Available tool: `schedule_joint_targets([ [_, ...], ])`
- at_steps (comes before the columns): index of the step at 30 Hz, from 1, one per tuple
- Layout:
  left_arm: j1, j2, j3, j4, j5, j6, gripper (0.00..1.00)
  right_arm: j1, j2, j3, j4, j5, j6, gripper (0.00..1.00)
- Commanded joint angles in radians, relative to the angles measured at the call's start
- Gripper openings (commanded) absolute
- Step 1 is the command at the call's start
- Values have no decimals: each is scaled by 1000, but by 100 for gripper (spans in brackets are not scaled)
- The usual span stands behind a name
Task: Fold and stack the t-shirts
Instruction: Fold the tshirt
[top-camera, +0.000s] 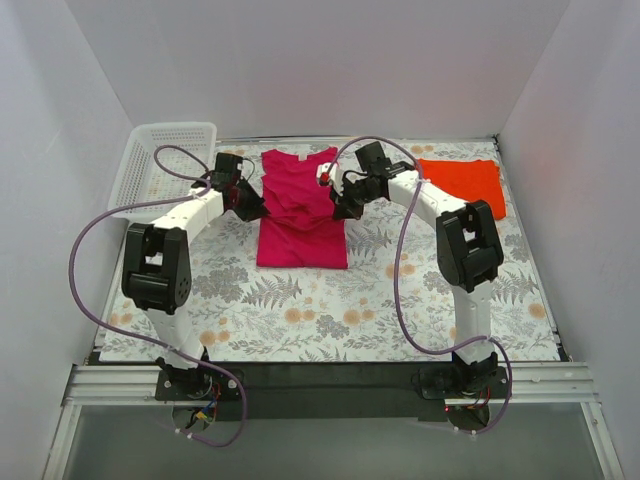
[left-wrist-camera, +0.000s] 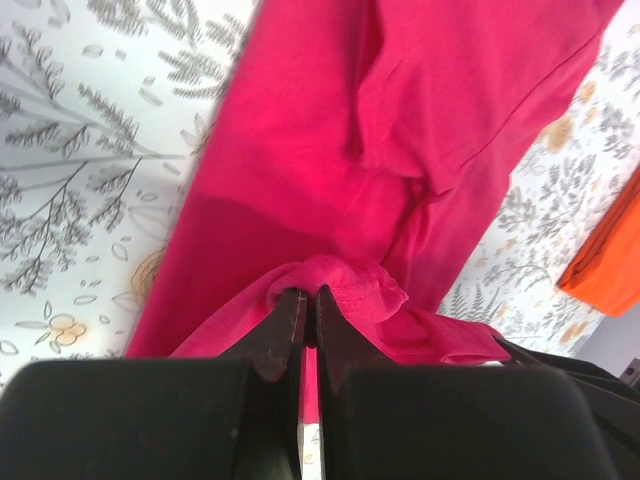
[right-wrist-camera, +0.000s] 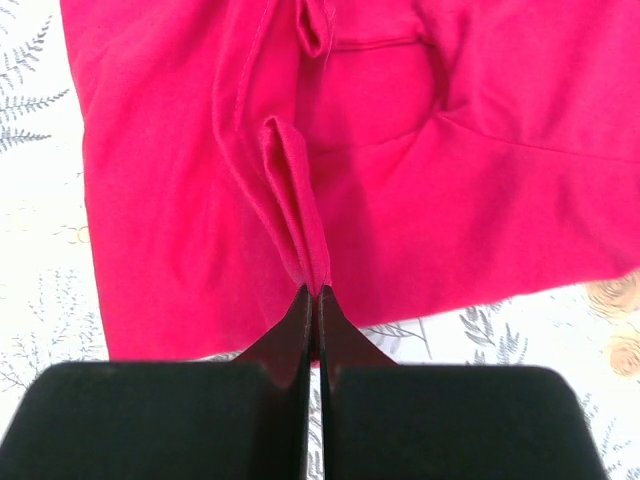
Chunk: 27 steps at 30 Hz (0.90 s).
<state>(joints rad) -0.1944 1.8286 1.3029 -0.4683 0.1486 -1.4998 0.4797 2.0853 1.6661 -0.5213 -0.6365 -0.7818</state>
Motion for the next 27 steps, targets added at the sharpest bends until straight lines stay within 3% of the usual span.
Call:
schedule_joint_targets([
  [1,18,17,74,10,12,4,0,-13,15,69,20,-2,32,1],
  [13,44,155,209,-10,31,6,0,-21,110,187,33,38,93,1],
  [27,59,210,262,-3,39,12,0,-26,179,258,58,84,154,1],
])
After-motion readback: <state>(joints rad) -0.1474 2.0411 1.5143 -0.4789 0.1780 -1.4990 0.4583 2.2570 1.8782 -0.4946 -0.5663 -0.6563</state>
